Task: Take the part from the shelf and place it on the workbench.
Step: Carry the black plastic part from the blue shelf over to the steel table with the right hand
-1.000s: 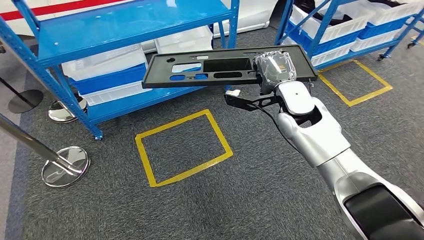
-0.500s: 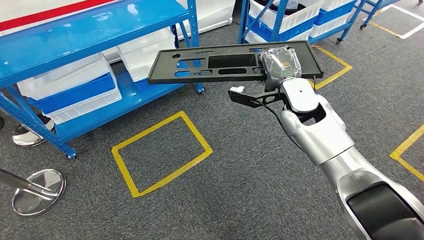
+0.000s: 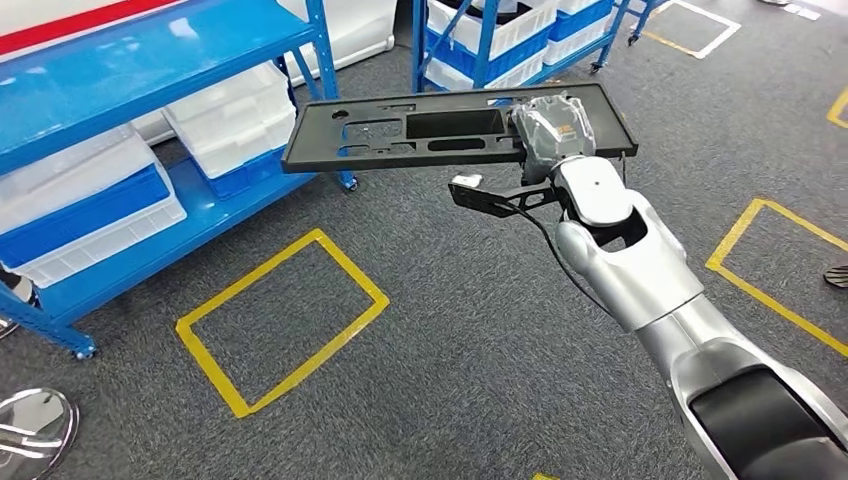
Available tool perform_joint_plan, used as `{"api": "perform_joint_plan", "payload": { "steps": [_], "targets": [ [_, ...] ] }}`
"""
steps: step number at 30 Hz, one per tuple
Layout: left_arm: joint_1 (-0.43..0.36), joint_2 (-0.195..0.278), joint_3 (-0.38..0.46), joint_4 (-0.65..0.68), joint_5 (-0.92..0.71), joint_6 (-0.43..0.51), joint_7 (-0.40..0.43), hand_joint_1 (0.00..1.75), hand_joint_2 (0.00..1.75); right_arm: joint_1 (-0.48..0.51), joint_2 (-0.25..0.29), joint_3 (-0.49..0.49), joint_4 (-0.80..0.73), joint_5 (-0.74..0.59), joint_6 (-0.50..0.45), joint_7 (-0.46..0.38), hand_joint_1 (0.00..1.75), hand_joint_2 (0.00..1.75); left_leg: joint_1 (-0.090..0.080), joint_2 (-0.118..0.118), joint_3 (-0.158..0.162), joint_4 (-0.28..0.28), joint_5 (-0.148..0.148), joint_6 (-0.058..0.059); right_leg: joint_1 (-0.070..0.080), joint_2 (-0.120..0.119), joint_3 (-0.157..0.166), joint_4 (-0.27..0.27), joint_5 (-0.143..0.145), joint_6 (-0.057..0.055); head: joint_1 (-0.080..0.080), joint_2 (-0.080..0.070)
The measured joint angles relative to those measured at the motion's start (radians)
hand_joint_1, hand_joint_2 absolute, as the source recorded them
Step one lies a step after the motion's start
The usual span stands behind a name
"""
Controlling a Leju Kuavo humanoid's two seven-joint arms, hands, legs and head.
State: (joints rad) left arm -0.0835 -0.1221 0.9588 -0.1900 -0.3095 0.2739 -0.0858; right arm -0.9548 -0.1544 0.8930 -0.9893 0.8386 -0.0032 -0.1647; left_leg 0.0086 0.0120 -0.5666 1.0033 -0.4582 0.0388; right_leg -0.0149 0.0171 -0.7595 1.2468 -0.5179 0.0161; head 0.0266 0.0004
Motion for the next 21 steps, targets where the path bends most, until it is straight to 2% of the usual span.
{"api": "perform_joint_plan", "payload": {
  "steps": [1, 2, 3, 4, 6, 8, 10, 11, 13, 14, 16, 17, 18, 19, 20, 21],
  "targets": [
    [0.001, 0.000, 0.000, 0.000, 0.000, 0.000, 0.000, 0.00, 1.75, 0.003, 0.000, 0.000, 0.000, 0.001, 0.000, 0.000, 1.75, 1.75, -0.002, 0.013, -0.003, 0.002, 0.000, 0.000, -0.001, -0.008, -0.019, 0.052, -0.019, 0.002, 0.000, 0.000],
    [0.001, 0.001, 0.001, 0.000, -0.001, 0.001, 0.000, 0.00, 1.75, 0.006, 0.000, 0.000, 0.001, 0.002, 0.000, 0.000, 1.75, 1.75, -0.003, 0.025, -0.006, 0.004, 0.000, 0.000, -0.001, -0.012, -0.023, 0.073, -0.021, 0.003, 0.000, 0.000],
    [0.002, 0.001, 0.001, 0.000, -0.001, 0.001, 0.000, 0.00, 1.75, 0.008, 0.000, 0.000, 0.001, 0.003, 0.000, 0.000, 1.75, 1.75, -0.004, 0.038, -0.008, 0.007, -0.001, 0.000, -0.001, -0.017, -0.003, 0.045, -0.003, 0.002, 0.000, 0.000],
    [0.001, 0.002, 0.002, 0.000, -0.001, 0.001, 0.000, 0.00, 1.75, 0.008, 0.000, -0.001, 0.001, 0.004, 0.001, 0.000, 1.75, 1.75, -0.006, 0.049, -0.009, 0.010, -0.002, -0.001, 0.001, -0.026, 0.034, -0.015, 0.025, -0.001, 0.000, 0.000],
    [0.001, 0.001, 0.003, 0.000, -0.001, 0.001, 0.001, 0.00, 1.75, 0.006, 0.001, -0.004, 0.000, 0.006, 0.001, 0.000, 1.75, 1.75, -0.010, 0.071, -0.010, 0.016, -0.007, -0.004, 0.010, -0.066, 0.111, -0.151, 0.063, -0.014, 0.000, 0.000],
    [0.000, 0.001, 0.004, 0.000, -0.001, 0.001, 0.003, 0.00, 1.75, 0.002, 0.002, -0.007, -0.002, 0.008, 0.001, 0.001, 1.75, 1.75, -0.014, 0.091, -0.010, 0.017, -0.009, -0.011, 0.021, -0.084, 0.133, -0.201, 0.068, -0.026, 0.000, 0.000],
    [-0.003, 0.001, 0.005, 0.000, -0.001, 0.000, 0.004, 0.00, 1.75, -0.001, 0.001, -0.008, -0.003, 0.011, 0.001, 0.003, 1.75, 1.75, -0.016, 0.107, -0.008, 0.016, -0.011, -0.020, 0.019, -0.060, 0.131, -0.205, 0.076, -0.035, 0.000, 0.000],
    [-0.004, 0.001, 0.006, 0.000, -0.001, -0.001, 0.005, 0.00, 1.75, -0.002, 0.000, -0.008, -0.003, 0.014, 0.001, 0.004, 1.75, 1.75, -0.015, 0.096, -0.008, 0.021, -0.018, -0.026, 0.015, -0.049, 0.132, -0.212, 0.081, -0.040, 0.000, 0.000],
    [-0.004, 0.000, 0.006, 0.000, -0.002, -0.002, 0.006, 0.00, 1.75, -0.005, 0.000, -0.009, -0.004, 0.018, 0.002, 0.004, 1.75, 1.75, -0.010, 0.044, -0.033, 0.080, -0.061, -0.037, 0.006, -0.030, 0.135, -0.223, 0.090, -0.051, 0.000, 0.000],
    [-0.002, 0.000, 0.006, 0.000, -0.002, -0.002, 0.006, 0.00, 1.75, -0.006, 0.000, -0.009, -0.004, 0.020, 0.002, 0.005, 1.75, 1.75, -0.006, 0.015, -0.057, 0.138, -0.094, -0.042, 0.006, -0.021, 0.133, -0.224, 0.092, -0.053, 0.000, 0.000],
    [0.001, 0.000, 0.007, 0.000, -0.002, -0.003, 0.008, 0.00, 1.75, -0.006, 0.000, -0.009, -0.005, 0.022, 0.004, 0.008, 1.75, 1.75, -0.002, -0.004, -0.114, 0.266, -0.148, -0.048, 0.006, 0.003, 0.128, -0.221, 0.095, -0.056, 0.000, 0.000],
    [0.003, 0.000, 0.007, 0.000, -0.003, -0.003, 0.009, 0.00, 1.75, -0.005, 0.000, -0.009, -0.005, 0.023, 0.005, 0.009, 1.75, 1.75, 0.000, -0.005, -0.126, 0.294, -0.150, -0.051, 0.005, 0.017, 0.126, -0.219, 0.096, -0.055, 0.000, 0.000],
    [0.005, 0.000, 0.007, 0.000, -0.003, -0.004, 0.012, 0.00, 1.75, -0.005, -0.001, -0.009, -0.005, 0.024, 0.006, 0.009, 1.75, 1.75, 0.002, -0.007, -0.120, 0.284, -0.131, -0.052, 0.004, 0.032, 0.125, -0.216, 0.096, -0.054, 0.000, 0.000],
    [0.005, 0.000, 0.007, 0.000, -0.004, -0.004, 0.014, 0.00, 1.75, -0.005, -0.001, -0.009, -0.006, 0.024, 0.006, 0.009, 1.75, 1.75, 0.005, -0.012, -0.097, 0.236, -0.097, -0.053, 0.002, 0.047, 0.125, -0.213, 0.096, -0.052, 0.000, 0.000],
    [0.006, 0.000, 0.008, 0.000, -0.004, -0.005, 0.016, 0.00, 1.75, -0.005, -0.001, -0.009, -0.006, 0.024, 0.007, 0.009, 1.75, 1.75, 0.009, -0.029, -0.065, 0.166, -0.061, -0.053, 0.001, 0.060, 0.123, -0.209, 0.095, -0.049, 0.000, 0.000],
    [0.006, 0.000, 0.008, 0.000, -0.005, -0.005, 0.017, 0.00, 1.75, -0.005, -0.001, -0.009, -0.007, 0.025, 0.007, 0.009, 1.75, 1.75, 0.012, -0.052, -0.034, 0.101, -0.037, -0.054, 0.000, 0.073, 0.119, -0.203, 0.095, -0.044, 0.000, 0.000]
  ]
}}
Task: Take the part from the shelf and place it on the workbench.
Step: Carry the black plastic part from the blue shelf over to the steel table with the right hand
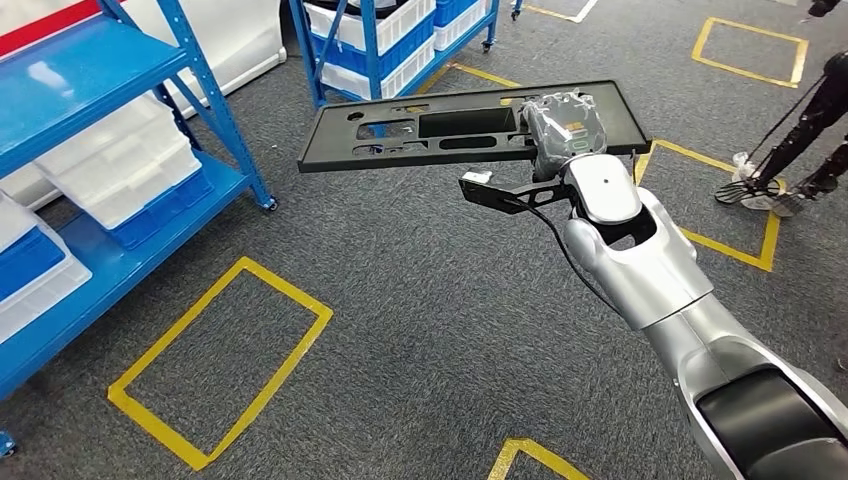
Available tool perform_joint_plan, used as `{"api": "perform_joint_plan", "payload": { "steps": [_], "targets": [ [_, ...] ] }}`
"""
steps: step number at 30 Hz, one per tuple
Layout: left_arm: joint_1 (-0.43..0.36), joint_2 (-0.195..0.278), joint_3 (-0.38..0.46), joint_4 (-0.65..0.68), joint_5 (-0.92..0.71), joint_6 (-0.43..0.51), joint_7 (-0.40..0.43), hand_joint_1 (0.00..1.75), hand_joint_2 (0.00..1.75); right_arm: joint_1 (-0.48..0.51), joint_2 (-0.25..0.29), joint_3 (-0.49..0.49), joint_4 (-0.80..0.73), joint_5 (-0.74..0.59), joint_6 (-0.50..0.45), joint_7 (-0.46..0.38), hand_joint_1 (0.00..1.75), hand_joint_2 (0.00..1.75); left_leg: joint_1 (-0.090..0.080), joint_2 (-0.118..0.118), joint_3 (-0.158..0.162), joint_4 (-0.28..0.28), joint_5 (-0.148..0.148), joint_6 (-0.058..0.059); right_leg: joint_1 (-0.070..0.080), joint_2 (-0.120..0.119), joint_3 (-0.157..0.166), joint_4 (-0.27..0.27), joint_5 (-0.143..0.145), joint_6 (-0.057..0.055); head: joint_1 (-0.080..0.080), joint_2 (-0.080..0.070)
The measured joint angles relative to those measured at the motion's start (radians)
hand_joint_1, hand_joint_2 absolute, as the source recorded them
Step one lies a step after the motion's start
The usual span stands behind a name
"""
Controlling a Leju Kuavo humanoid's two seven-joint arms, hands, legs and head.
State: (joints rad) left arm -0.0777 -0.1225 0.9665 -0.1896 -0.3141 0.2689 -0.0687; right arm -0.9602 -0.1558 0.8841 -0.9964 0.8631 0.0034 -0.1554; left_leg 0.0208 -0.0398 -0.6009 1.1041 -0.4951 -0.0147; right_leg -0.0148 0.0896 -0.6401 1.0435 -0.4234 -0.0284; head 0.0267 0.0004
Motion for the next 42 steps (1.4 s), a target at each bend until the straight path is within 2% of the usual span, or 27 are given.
{"api": "perform_joint_plan", "payload": {
  "steps": [2, 4, 5, 7, 9, 11, 12, 13, 15, 17, 19, 20, 22, 24, 26, 27, 28, 29, 31, 33, 35, 36, 37, 39, 40, 41, 42],
  "targets": [
    [-0.001, 0.000, 0.000, 0.000, -0.001, 0.000, 0.002, 0.00, 1.75, 0.000, -0.001, -0.001, -0.002, 0.001, 0.001, 0.001, 1.75, 1.75, 0.002, -0.031, 0.030, -0.068, 0.014, 0.004, -0.002, 0.023, -0.012, 0.005, 0.004, 0.015, 0.000, 0.000],
    [-0.003, 0.000, 0.000, 0.000, -0.002, 0.000, 0.002, 0.00, 1.75, 0.003, -0.006, -0.003, -0.004, 0.002, 0.002, 0.002, 1.75, 1.75, 0.000, -0.020, 0.031, -0.076, 0.015, 0.015, -0.005, 0.048, -0.022, 0.001, 0.015, 0.032, 0.000, 0.000],
    [-0.004, 0.000, 0.000, 0.000, -0.003, 0.000, 0.002, 0.00, 1.75, 0.006, -0.010, -0.005, -0.004, 0.002, 0.002, 0.002, 1.75, 1.75, 0.000, -0.007, 0.032, -0.081, 0.020, 0.023, -0.006, 0.043, -0.025, 0.002, 0.015, 0.038, 0.000, 0.000],
    [-0.003, -0.001, 0.000, 0.000, -0.005, 0.000, 0.001, 0.00, 1.75, 0.008, -0.017, -0.007, -0.006, 0.003, 0.003, 0.003, 1.75, 1.75, 0.001, 0.019, 0.034, -0.094, 0.030, 0.040, -0.002, -0.011, -0.048, 0.048, -0.018, 0.046, 0.003, 0.000],
    [-0.002, -0.001, 0.000, 0.000, -0.008, 0.001, -0.001, 0.00, 1.75, 0.011, -0.018, -0.008, -0.007, 0.004, 0.003, 0.003, 1.75, 1.75, -0.002, 0.044, 0.032, -0.098, 0.034, 0.048, -0.001, -0.071, -0.102, 0.169, -0.082, 0.052, 0.005, 0.000],
    [0.000, 0.000, 0.000, 0.000, -0.010, 0.002, -0.003, 0.00, 1.75, 0.016, -0.018, -0.011, -0.007, 0.005, 0.003, 0.004, 1.75, 1.75, -0.003, 0.069, 0.030, -0.097, 0.034, 0.049, -0.002, -0.083, -0.145, 0.269, -0.115, 0.056, 0.005, 0.000],
    [0.001, 0.001, 0.001, 0.000, -0.010, 0.002, -0.004, 0.00, 1.75, 0.019, -0.019, -0.012, -0.007, 0.006, 0.004, 0.005, 1.75, 1.75, -0.003, 0.081, 0.030, -0.097, 0.034, 0.049, -0.003, -0.086, -0.143, 0.270, -0.106, 0.057, 0.005, 0.000],
    [0.000, 0.001, 0.001, 0.000, -0.010, 0.003, -0.005, 0.00, 1.75, 0.020, -0.019, -0.013, -0.007, 0.008, 0.004, 0.006, 1.75, 1.75, -0.003, 0.094, 0.030, -0.095, 0.032, 0.048, -0.002, -0.092, -0.119, 0.229, -0.081, 0.056, 0.005, 0.000],
    [-0.001, 0.001, 0.001, 0.000, -0.011, 0.003, -0.006, 0.00, 1.75, 0.018, -0.019, -0.018, -0.008, 0.012, 0.005, 0.007, 1.75, 1.75, -0.006, 0.117, 0.032, -0.091, 0.027, 0.043, 0.005, -0.129, -0.042, 0.090, -0.027, 0.047, 0.005, 0.000],
    [-0.002, 0.001, 0.001, 0.000, -0.011, 0.003, -0.006, 0.00, 1.75, 0.014, -0.019, -0.025, -0.010, 0.015, 0.005, 0.008, 1.75, 1.75, -0.011, 0.135, 0.033, -0.088, 0.020, 0.034, 0.016, -0.156, -0.001, 0.006, -0.008, 0.034, 0.005, 0.000],
    [-0.005, 0.001, 0.001, 0.000, -0.011, 0.003, -0.006, 0.00, 1.75, 0.013, -0.022, -0.031, -0.010, 0.017, 0.005, 0.010, 1.75, 1.75, -0.015, 0.155, 0.038, -0.090, 0.017, 0.024, 0.020, -0.140, -0.001, -0.004, -0.008, 0.022, 0.005, 0.000],
    [-0.007, 0.002, 0.001, 0.000, -0.011, 0.003, -0.006, 0.00, 1.75, 0.013, -0.024, -0.033, -0.010, 0.018, 0.005, 0.010, 1.75, 1.75, -0.014, 0.153, 0.039, -0.089, 0.012, 0.018, 0.017, -0.129, -0.001, -0.007, -0.006, 0.016, 0.005, 0.000],
    [-0.007, 0.002, 0.001, 0.000, -0.011, 0.003, -0.005, 0.00, 1.75, 0.011, -0.026, -0.036, -0.011, 0.019, 0.005, 0.010, 1.75, 1.75, -0.009, 0.111, 0.026, -0.051, -0.019, 0.008, 0.010, -0.108, 0.002, -0.014, 0.000, 0.004, 0.005, 0.000],
    [-0.005, 0.002, 0.001, 0.000, -0.011, 0.003, -0.005, 0.00, 1.75, 0.011, -0.025, -0.037, -0.013, 0.019, 0.005, 0.011, 1.75, 1.75, -0.004, 0.059, -0.027, 0.066, -0.084, 0.003, 0.007, -0.087, 0.002, -0.016, 0.002, -0.004, 0.005, 0.000],
    [-0.001, 0.002, 0.001, 0.000, -0.011, 0.004, -0.004, 0.00, 1.75, 0.014, -0.025, -0.037, -0.013, 0.020, 0.006, 0.012, 1.75, 1.75, -0.003, 0.047, -0.083, 0.181, -0.123, 0.000, 0.009, -0.060, 0.001, -0.014, 0.002, -0.007, 0.005, 0.000],
    [0.000, 0.002, 0.001, 0.000, -0.011, 0.004, -0.004, 0.00, 1.75, 0.016, -0.025, -0.037, -0.013, 0.021, 0.007, 0.012, 1.75, 1.75, -0.003, 0.046, -0.092, 0.194, -0.113, 0.000, 0.009, -0.045, 0.001, -0.013, 0.002, -0.007, 0.004, 0.000],
    [0.001, 0.003, 0.001, 0.000, -0.011, 0.004, -0.003, 0.00, 1.75, 0.018, -0.025, -0.038, -0.013, 0.022, 0.007, 0.012, 1.75, 1.75, -0.003, 0.043, -0.082, 0.165, -0.085, 0.002, 0.009, -0.030, 0.001, -0.011, 0.002, -0.007, 0.004, 0.000],
    [0.001, 0.003, 0.001, 0.000, -0.011, 0.005, -0.003, 0.00, 1.75, 0.018, -0.025, -0.038, -0.013, 0.023, 0.008, 0.012, 1.75, 1.75, -0.003, 0.034, -0.057, 0.104, -0.044, 0.006, 0.009, -0.016, 0.001, -0.009, 0.001, -0.006, 0.004, 0.000],
    [0.001, 0.004, 0.001, 0.000, -0.011, 0.004, -0.003, 0.00, 1.75, 0.018, -0.025, -0.039, -0.013, 0.027, 0.008, 0.012, 1.75, 1.75, -0.001, -0.010, -0.003, -0.025, 0.013, 0.014, 0.008, 0.010, -0.003, -0.004, 0.001, -0.001, 0.005, 0.000],
    [0.000, 0.005, 0.001, 0.000, -0.011, 0.004, -0.002, 0.00, 1.75, 0.020, -0.025, -0.041, -0.013, 0.031, 0.009, 0.013, 1.75, 1.75, -0.003, -0.034, 0.021, -0.078, 0.022, 0.020, 0.003, 0.033, -0.012, -0.003, 0.005, 0.011, 0.005, 0.000],
    [-0.002, 0.003, 0.001, 0.000, -0.011, 0.003, -0.002, 0.00, 1.75, 0.025, -0.030, -0.044, -0.012, 0.033, 0.010, 0.013, 1.75, 1.75, -0.003, -0.012, 0.026, -0.089, 0.027, 0.027, -0.002, 0.054, -0.016, -0.008, 0.011, 0.025, 0.004, 0.000],
    [-0.003, 0.002, 0.001, 0.000, -0.011, 0.002, -0.002, 0.00, 1.75, 0.027, -0.034, -0.046, -0.012, 0.034, 0.010, 0.012, 1.75, 1.75, -0.001, 0.001, 0.030, -0.097, 0.032, 0.033, 0.001, 0.045, -0.019, -0.004, 0.007, 0.030, 0.005, 0.000],
    [-0.004, 0.001, 0.001, 0.000, -0.011, 0.002, -0.002, 0.00, 1.75, 0.027, -0.037, -0.047, -0.013, 0.035, 0.010, 0.012, 1.75, 1.75, 0.002, 0.015, 0.033, -0.105, 0.037, 0.041, 0.003, 0.020, -0.030, 0.017, -0.009, 0.034, 0.008, 0.000],
    [-0.003, 0.001, 0.002, 0.000, -0.011, 0.000, -0.002, 0.00, 1.75, 0.028, -0.039, -0.049, -0.013, 0.036, 0.010, 0.012, 1.75, 1.75, 0.002, 0.039, 0.036, -0.115, 0.041, 0.050, 0.006, -0.049, -0.077, 0.120, -0.067, 0.041, 0.014, 0.000],
    [-0.002, 0.001, 0.002, 0.000, -0.011, 0.000, -0.002, 0.00, 1.75, 0.030, -0.040, -0.049, -0.013, 0.036, 0.010, 0.012, 1.75, 1.75, 0.001, 0.052, 0.036, -0.115, 0.041, 0.052, 0.003, -0.070, -0.109, 0.189, -0.098, 0.045, 0.015, 0.000],
    [-0.002, 0.001, 0.002, 0.000, -0.011, -0.001, -0.002, 0.00, 1.75, 0.032, -0.040, -0.049, -0.013, 0.036, 0.010, 0.012, 1.75, 1.75, 0.001, 0.064, 0.036, -0.115, 0.039, 0.052, -0.001, -0.079, -0.135, 0.243, -0.116, 0.049, 0.015, 0.000],
    [-0.001, 0.002, 0.002, 0.000, -0.011, -0.001, -0.002, 0.00, 1.75, 0.035, -0.040, -0.049, -0.012, 0.036, 0.010, 0.012, 1.75, 1.75, 0.001, 0.076, 0.037, -0.114, 0.038, 0.052, -0.005, -0.084, -0.144, 0.264, -0.116, 0.053, 0.015, 0.000]
  ]
}}
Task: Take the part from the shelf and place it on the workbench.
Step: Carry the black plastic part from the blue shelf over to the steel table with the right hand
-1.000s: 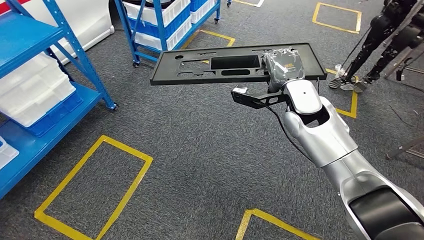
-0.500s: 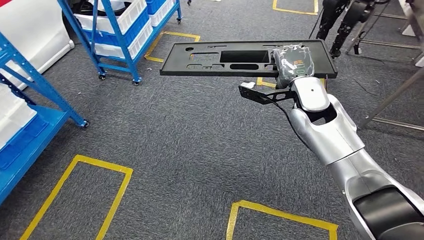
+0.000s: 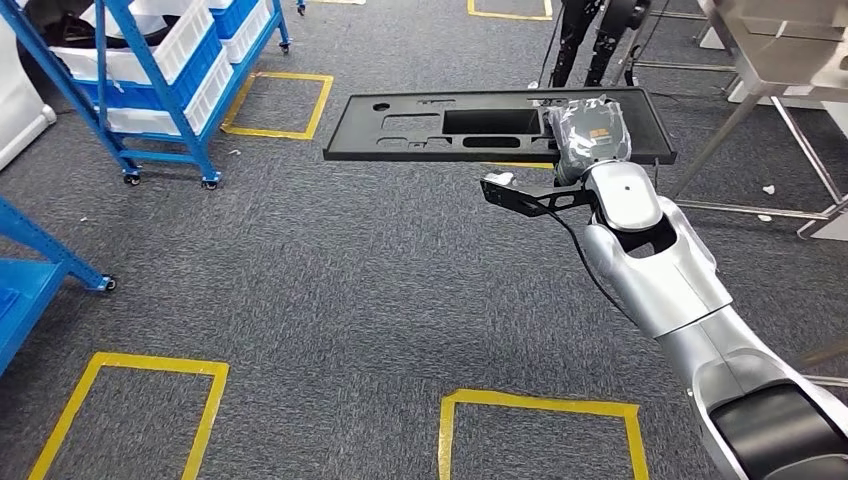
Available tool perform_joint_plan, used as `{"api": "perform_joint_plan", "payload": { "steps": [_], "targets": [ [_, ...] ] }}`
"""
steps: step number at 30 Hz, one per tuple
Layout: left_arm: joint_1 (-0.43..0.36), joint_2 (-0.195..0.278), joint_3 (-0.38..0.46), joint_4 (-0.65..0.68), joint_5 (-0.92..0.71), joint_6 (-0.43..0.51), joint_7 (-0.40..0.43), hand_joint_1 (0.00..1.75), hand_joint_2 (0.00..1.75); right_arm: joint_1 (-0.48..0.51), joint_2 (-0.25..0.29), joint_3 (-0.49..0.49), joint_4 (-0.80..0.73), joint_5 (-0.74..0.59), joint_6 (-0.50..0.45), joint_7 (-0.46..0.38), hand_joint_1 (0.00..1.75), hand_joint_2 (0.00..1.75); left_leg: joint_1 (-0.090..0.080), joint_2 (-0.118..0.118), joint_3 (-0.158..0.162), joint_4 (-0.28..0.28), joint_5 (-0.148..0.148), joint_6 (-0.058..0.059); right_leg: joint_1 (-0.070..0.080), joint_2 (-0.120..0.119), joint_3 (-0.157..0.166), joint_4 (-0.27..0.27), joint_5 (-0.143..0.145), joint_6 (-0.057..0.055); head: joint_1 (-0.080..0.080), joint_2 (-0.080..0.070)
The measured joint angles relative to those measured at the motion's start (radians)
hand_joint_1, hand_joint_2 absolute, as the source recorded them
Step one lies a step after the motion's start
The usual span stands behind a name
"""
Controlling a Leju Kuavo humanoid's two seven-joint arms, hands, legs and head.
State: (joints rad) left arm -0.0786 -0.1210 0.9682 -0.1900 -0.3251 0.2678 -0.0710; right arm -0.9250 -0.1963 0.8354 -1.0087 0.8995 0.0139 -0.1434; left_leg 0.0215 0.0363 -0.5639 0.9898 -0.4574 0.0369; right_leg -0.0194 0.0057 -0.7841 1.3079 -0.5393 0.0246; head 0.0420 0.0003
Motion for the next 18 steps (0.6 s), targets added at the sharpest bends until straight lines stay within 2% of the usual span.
{"api": "perform_joint_plan", "payload": {
  "steps": [1, 2, 3, 5, 6, 8, 9, 11, 12, 14, 15, 16, 17, 18],
  "targets": [
    [0.000, 0.000, 0.000, 0.000, 0.000, 0.000, 0.000, 0.00, 1.75, 0.002, 0.000, 0.000, 0.000, 0.001, 0.000, 0.000, 1.75, 1.75, 0.000, 0.012, 0.001, 0.001, -0.002, -0.002, -0.003, -0.005, 0.011, -0.018, 0.018, 0.003, 0.000, 0.000],
    [0.000, -0.001, 0.000, 0.000, 0.000, -0.001, 0.000, 0.00, 1.75, 0.003, -0.001, 0.000, 0.000, 0.002, 0.000, 0.000, 1.75, 1.75, 0.000, 0.024, 0.003, 0.003, -0.006, -0.004, -0.005, -0.016, 0.042, -0.075, 0.051, 0.004, 0.000, 0.000],
    [0.000, -0.001, 0.000, 0.000, 0.000, -0.001, 0.000, 0.00, 1.75, 0.003, -0.001, -0.002, 0.000, 0.002, 0.000, 0.000, 1.75, 1.75, 0.000, 0.035, 0.006, 0.006, -0.010, -0.008, -0.004, -0.039, 0.081, -0.150, 0.080, 0.004, 0.000, 0.000],
    [-0.001, -0.002, 0.000, 0.000, 0.000, -0.002, 0.000, 0.00, 1.75, 0.001, 0.000, -0.004, -0.001, 0.003, 0.000, 0.000, 1.75, 1.75, -0.006, 0.054, 0.009, 0.014, -0.021, -0.020, 0.005, -0.072, 0.136, -0.255, 0.111, -0.004, 0.000, 0.000],
    [-0.002, -0.002, 0.000, 0.000, 0.000, -0.002, 0.000, 0.00, 1.75, 0.001, 0.000, -0.005, -0.002, 0.003, 0.000, 0.000, 1.75, 1.75, -0.009, 0.063, 0.011, 0.015, -0.024, -0.027, 0.010, -0.077, 0.143, -0.272, 0.110, -0.009, -0.001, 0.000],
    [-0.005, -0.002, 0.000, 0.000, 0.000, -0.002, 0.000, 0.00, 1.75, 0.002, -0.002, -0.006, -0.002, 0.003, 0.000, 0.000, 1.75, 1.75, -0.012, 0.084, 0.017, 0.014, -0.030, -0.037, 0.012, -0.053, 0.142, -0.272, 0.110, -0.020, -0.001, 0.000],
    [-0.006, -0.002, 0.000, 0.000, 0.000, -0.002, 0.000, 0.00, 1.75, 0.003, -0.003, -0.007, -0.003, 0.003, 0.000, 0.000, 1.75, 1.75, -0.010, 0.080, 0.018, 0.018, -0.037, -0.043, 0.010, -0.041, 0.143, -0.276, 0.111, -0.025, -0.001, 0.000],
    [-0.007, -0.002, 0.000, 0.000, 0.000, -0.002, 0.000, 0.00, 1.75, 0.002, -0.003, -0.008, -0.005, 0.004, 0.000, 0.000, 1.75, 1.75, -0.006, 0.040, -0.002, 0.067, -0.073, -0.050, 0.003, -0.020, 0.149, -0.283, 0.114, -0.036, -0.001, 0.000],
    [-0.006, -0.002, 0.001, 0.000, 0.000, -0.002, 0.000, 0.00, 1.75, 0.002, -0.002, -0.009, -0.005, 0.006, 0.000, 0.000, 1.75, 1.75, -0.004, 0.011, -0.028, 0.122, -0.101, -0.051, 0.002, -0.010, 0.150, -0.285, 0.114, -0.040, -0.002, 0.000],
    [-0.003, -0.002, 0.001, 0.000, 0.000, -0.002, -0.001, 0.00, 1.75, 0.002, 0.000, -0.009, -0.005, 0.011, 0.000, 0.001, 1.75, 1.75, -0.004, -0.019, -0.096, 0.251, -0.152, -0.051, 0.004, 0.015, 0.150, -0.284, 0.113, -0.046, -0.002, 0.000],
    [-0.002, -0.001, 0.001, 0.000, 0.000, -0.002, -0.001, 0.00, 1.75, 0.003, 0.001, -0.009, -0.004, 0.013, 0.000, 0.001, 1.75, 1.75, -0.004, -0.024, -0.119, 0.288, -0.154, -0.050, 0.005, 0.029, 0.150, -0.282, 0.113, -0.048, -0.002, 0.000],
    [0.000, -0.001, 0.001, 0.000, 0.000, -0.002, -0.001, 0.00, 1.75, 0.004, 0.001, -0.009, -0.004, 0.014, 0.000, 0.000, 1.75, 1.75, -0.004, -0.028, -0.127, 0.292, -0.138, -0.049, 0.006, 0.044, 0.151, -0.280, 0.112, -0.049, -0.002, 0.000],
    [0.000, 0.000, 0.001, 0.000, 0.000, -0.002, -0.002, 0.00, 1.75, 0.005, 0.001, -0.009, -0.004, 0.015, 0.000, 0.000, 1.75, 1.75, -0.003, -0.032, -0.118, 0.258, -0.104, -0.046, 0.006, 0.059, 0.151, -0.277, 0.110, -0.048, -0.002, 0.000],
    [0.001, 0.000, 0.001, 0.000, 0.000, -0.002, -0.003, 0.00, 1.75, 0.006, 0.001, -0.009, -0.004, 0.015, 0.000, 0.000, 1.75, 1.75, -0.003, -0.042, -0.098, 0.200, -0.062, -0.044, 0.005, 0.072, 0.151, -0.273, 0.109, -0.047, -0.002, 0.000]
  ]
}}
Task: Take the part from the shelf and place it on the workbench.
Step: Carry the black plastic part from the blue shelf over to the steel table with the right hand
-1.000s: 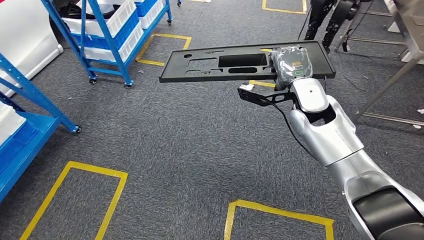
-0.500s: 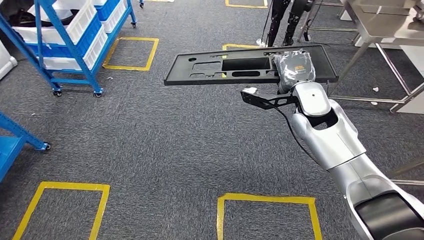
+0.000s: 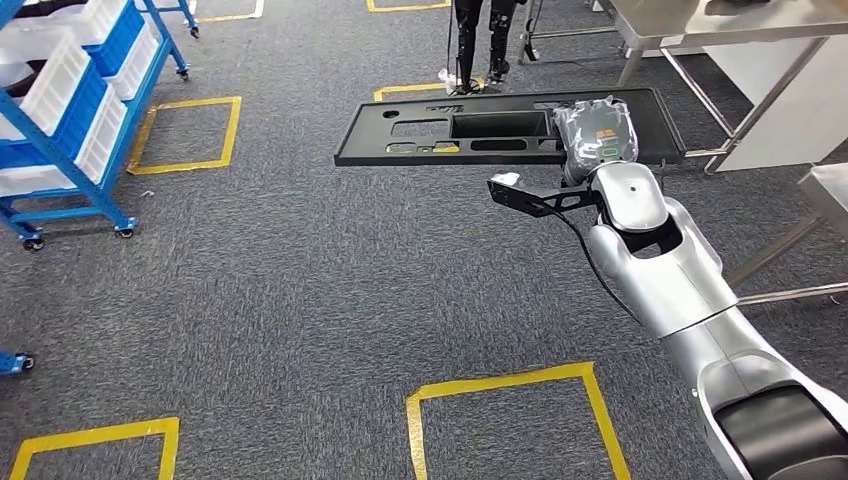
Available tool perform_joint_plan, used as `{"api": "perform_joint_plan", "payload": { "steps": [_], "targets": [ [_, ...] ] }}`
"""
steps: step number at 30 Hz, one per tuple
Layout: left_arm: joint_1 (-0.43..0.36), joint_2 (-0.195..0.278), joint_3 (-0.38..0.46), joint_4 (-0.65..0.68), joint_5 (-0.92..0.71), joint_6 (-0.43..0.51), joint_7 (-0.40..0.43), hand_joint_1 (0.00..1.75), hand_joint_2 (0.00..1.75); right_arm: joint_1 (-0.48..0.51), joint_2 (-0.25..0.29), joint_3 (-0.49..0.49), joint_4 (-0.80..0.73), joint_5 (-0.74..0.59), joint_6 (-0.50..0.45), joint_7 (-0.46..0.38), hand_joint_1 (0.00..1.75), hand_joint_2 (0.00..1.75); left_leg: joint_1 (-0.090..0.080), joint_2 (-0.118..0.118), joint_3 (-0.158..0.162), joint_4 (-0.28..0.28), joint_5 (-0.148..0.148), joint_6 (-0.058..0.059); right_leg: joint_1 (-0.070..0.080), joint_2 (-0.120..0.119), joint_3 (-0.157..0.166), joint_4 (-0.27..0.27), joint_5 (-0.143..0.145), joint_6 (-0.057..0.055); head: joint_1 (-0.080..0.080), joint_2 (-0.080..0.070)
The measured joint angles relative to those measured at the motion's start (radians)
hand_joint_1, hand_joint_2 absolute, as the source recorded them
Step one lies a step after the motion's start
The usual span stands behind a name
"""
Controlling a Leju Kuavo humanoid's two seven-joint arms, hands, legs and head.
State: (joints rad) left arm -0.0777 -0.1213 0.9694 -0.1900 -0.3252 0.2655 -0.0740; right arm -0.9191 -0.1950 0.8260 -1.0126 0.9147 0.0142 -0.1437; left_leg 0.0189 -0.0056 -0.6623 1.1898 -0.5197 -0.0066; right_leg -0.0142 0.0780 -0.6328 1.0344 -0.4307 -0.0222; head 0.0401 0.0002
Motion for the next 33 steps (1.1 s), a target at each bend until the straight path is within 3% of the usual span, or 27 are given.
{"api": "perform_joint_plan", "payload": {
  "steps": [2, 3, 4, 6, 8, 10, 12, 13, 14, 15, 17, 19, 21, 22, 23, 25, 27, 28, 29, 31, 33],
  "targets": [
    [0.000, 0.001, 0.000, 0.000, 0.000, -0.001, -0.003, 0.00, 1.75, 0.000, 0.000, -0.001, 0.000, 0.001, 0.000, 0.000, 1.75, 1.75, 0.003, -0.040, 0.044, -0.111, 0.050, 0.006, 0.000, 0.024, -0.006, 0.009, -0.003, 0.008, 0.000, 0.000],
    [-0.001, 0.001, 0.001, 0.000, 0.000, -0.002, -0.004, 0.00, 1.75, -0.001, 0.000, -0.001, 0.000, 0.002, 0.000, 0.001, 1.75, 1.75, 0.003, -0.054, 0.056, -0.140, 0.055, 0.007, -0.001, 0.035, -0.010, 0.011, -0.003, 0.014, 0.001, 0.000],
    [-0.002, 0.001, 0.001, 0.000, 0.000, -0.002, -0.006, 0.00, 1.75, 0.000, 0.000, -0.002, 0.001, 0.004, 0.000, 0.001, 1.75, 1.75, 0.002, -0.060, 0.062, -0.150, 0.052, 0.009, -0.003, 0.046, -0.015, 0.011, 0.000, 0.021, 0.001, 0.000],
    [-0.005, 0.000, 0.001, 0.000, 0.000, -0.002, -0.007, 0.00, 1.75, 0.003, -0.005, -0.004, 0.001, 0.005, 0.000, 0.000, 1.75, 1.75, 0.002, -0.038, 0.066, -0.159, 0.056, 0.019, -0.007, 0.057, -0.020, 0.008, 0.004, 0.034, 0.001, 0.000],
    [-0.006, -0.001, 0.001, 0.000, 0.000, -0.003, -0.008, 0.00, 1.75, 0.003, -0.009, -0.007, 0.001, 0.006, 0.000, -0.001, 1.75, 1.75, 0.004, -0.015, 0.071, -0.172, 0.063, 0.033, -0.004, 0.007, -0.036, 0.039, -0.017, 0.043, 0.004, 0.000],
    [-0.005, -0.002, 0.001, 0.000, 0.000, -0.004, -0.008, 0.00, 1.75, 0.002, -0.010, -0.008, 0.001, 0.008, 0.000, -0.001, 1.75, 1.75, 0.003, 0.007, 0.072, -0.176, 0.065, 0.043, -0.003, -0.058, -0.086, 0.147, -0.074, 0.049, 0.007, 0.000],
    [-0.002, -0.002, 0.001, 0.000, 0.000, -0.004, -0.008, 0.00, 1.75, 0.004, -0.010, -0.008, 0.001, 0.012, 0.001, -0.001, 1.75, 1.75, 0.000, 0.030, 0.072, -0.175, 0.063, 0.045, -0.007, -0.073, -0.138, 0.258, -0.114, 0.054, 0.007, 0.000],
    [-0.002, -0.002, 0.001, 0.000, 0.000, -0.005, -0.008, 0.00, 1.75, 0.005, -0.010, -0.009, 0.002, 0.014, 0.002, -0.001, 1.75, 1.75, 0.000, 0.042, 0.072, -0.174, 0.062, 0.045, -0.008, -0.075, -0.143, 0.270, -0.109, 0.054, 0.007, 0.000],
    [-0.002, -0.002, 0.001, 0.000, 0.000, -0.006, -0.008, 0.00, 1.75, 0.006, -0.010, -0.009, 0.002, 0.016, 0.002, -0.001, 1.75, 1.75, -0.001, 0.053, 0.073, -0.173, 0.060, 0.045, -0.008, -0.077, -0.128, 0.243, -0.088, 0.053, 0.007, 0.000],
    [-0.002, -0.003, 0.001, 0.000, 0.000, -0.008, -0.008, 0.00, 1.75, 0.006, -0.010, -0.010, 0.002, 0.018, 0.003, -0.001, 1.75, 1.75, -0.001, 0.065, 0.075, -0.172, 0.058, 0.044, -0.005, -0.088, -0.094, 0.181, -0.055, 0.049, 0.007, 0.000],
    [-0.003, -0.005, 0.001, 0.000, 0.000, -0.010, -0.008, 0.00, 1.75, 0.002, -0.010, -0.013, 0.001, 0.020, 0.003, -0.001, 1.75, 1.75, -0.005, 0.086, 0.079, -0.171, 0.053, 0.038, 0.007, -0.132, -0.023, 0.047, -0.011, 0.035, 0.007, 0.000],
    [-0.004, -0.006, 0.001, 0.000, -0.001, -0.011, -0.009, 0.00, 1.75, -0.001, -0.011, -0.016, 0.001, 0.022, 0.003, -0.001, 1.75, 1.75, -0.010, 0.106, 0.084, -0.171, 0.049, 0.030, 0.019, -0.150, 0.002, -0.005, -0.004, 0.022, 0.007, 0.000],
    [-0.006, -0.007, 0.002, 0.000, -0.001, -0.011, -0.009, 0.00, 1.75, -0.001, -0.013, -0.017, 0.001, 0.023, 0.004, -0.001, 1.75, 1.75, -0.011, 0.125, 0.090, -0.175, 0.044, 0.020, 0.017, -0.123, 0.003, -0.011, 0.001, 0.013, 0.007, 0.000],
    [-0.006, -0.006, 0.002, 0.000, -0.002, -0.011, -0.010, 0.00, 1.75, -0.001, -0.014, -0.018, 0.000, 0.024, 0.005, -0.001, 1.75, 1.75, -0.010, 0.118, 0.091, -0.170, 0.036, 0.015, 0.013, -0.111, 0.007, -0.018, 0.005, 0.008, 0.006, 0.000],
    [-0.006, -0.006, 0.002, 0.000, -0.002, -0.011, -0.010, 0.00, 1.75, -0.002, -0.015, -0.019, 0.000, 0.024, 0.005, -0.001, 1.75, 1.75, -0.009, 0.098, 0.085, -0.149, 0.019, 0.010, 0.008, -0.101, 0.011, -0.025, 0.008, 0.002, 0.005, 0.000],
    [-0.006, -0.006, 0.002, 0.000, -0.002, -0.012, -0.011, 0.00, 1.75, -0.001, -0.014, -0.020, -0.001, 0.026, 0.005, -0.001, 1.75, 1.75, -0.006, 0.041, 0.040, -0.043, -0.042, 0.005, 0.003, -0.080, 0.015, -0.032, 0.013, -0.006, 0.005, 0.000],
    [-0.003, -0.006, 0.002, 0.000, -0.002, -0.013, -0.012, 0.00, 1.75, 0.003, -0.014, -0.020, -0.001, 0.028, 0.006, 0.000, 1.75, 1.75, -0.005, 0.015, -0.020, 0.083, -0.090, 0.001, 0.002, -0.055, 0.014, -0.030, 0.013, -0.008, 0.005, 0.000],
    [-0.002, -0.006, 0.002, 0.000, -0.002, -0.013, -0.012, 0.00, 1.75, 0.005, -0.014, -0.020, 0.000, 0.030, 0.006, 0.000, 1.75, 1.75, -0.004, 0.012, -0.034, 0.108, -0.087, 0.000, 0.002, -0.040, 0.014, -0.028, 0.013, -0.008, 0.004, 0.000],
    [-0.001, -0.005, 0.002, 0.000, -0.003, -0.013, -0.013, 0.00, 1.75, 0.008, -0.014, -0.020, 0.000, 0.031, 0.006, 0.000, 1.75, 1.75, -0.004, 0.010, -0.030, 0.093, -0.065, 0.000, 0.001, -0.025, 0.013, -0.025, 0.012, -0.006, 0.004, 0.000],
    [0.000, -0.004, 0.002, 0.000, -0.003, -0.013, -0.014, 0.00, 1.75, 0.010, -0.013, -0.020, 0.000, 0.033, 0.006, 0.000, 1.75, 1.75, 0.000, -0.009, 0.018, -0.026, 0.012, 0.002, -0.001, 0.003, 0.012, -0.014, 0.007, 0.000, 0.004, 0.000],
    [0.000, -0.003, 0.002, 0.000, -0.003, -0.013, -0.016, 0.00, 1.75, 0.009, -0.012, -0.020, -0.001, 0.035, 0.006, 0.000, 1.75, 1.75, 0.006, -0.056, 0.064, -0.131, 0.050, 0.006, -0.001, 0.029, 0.001, -0.001, 0.003, 0.011, 0.005, 0.000]
  ]
}}
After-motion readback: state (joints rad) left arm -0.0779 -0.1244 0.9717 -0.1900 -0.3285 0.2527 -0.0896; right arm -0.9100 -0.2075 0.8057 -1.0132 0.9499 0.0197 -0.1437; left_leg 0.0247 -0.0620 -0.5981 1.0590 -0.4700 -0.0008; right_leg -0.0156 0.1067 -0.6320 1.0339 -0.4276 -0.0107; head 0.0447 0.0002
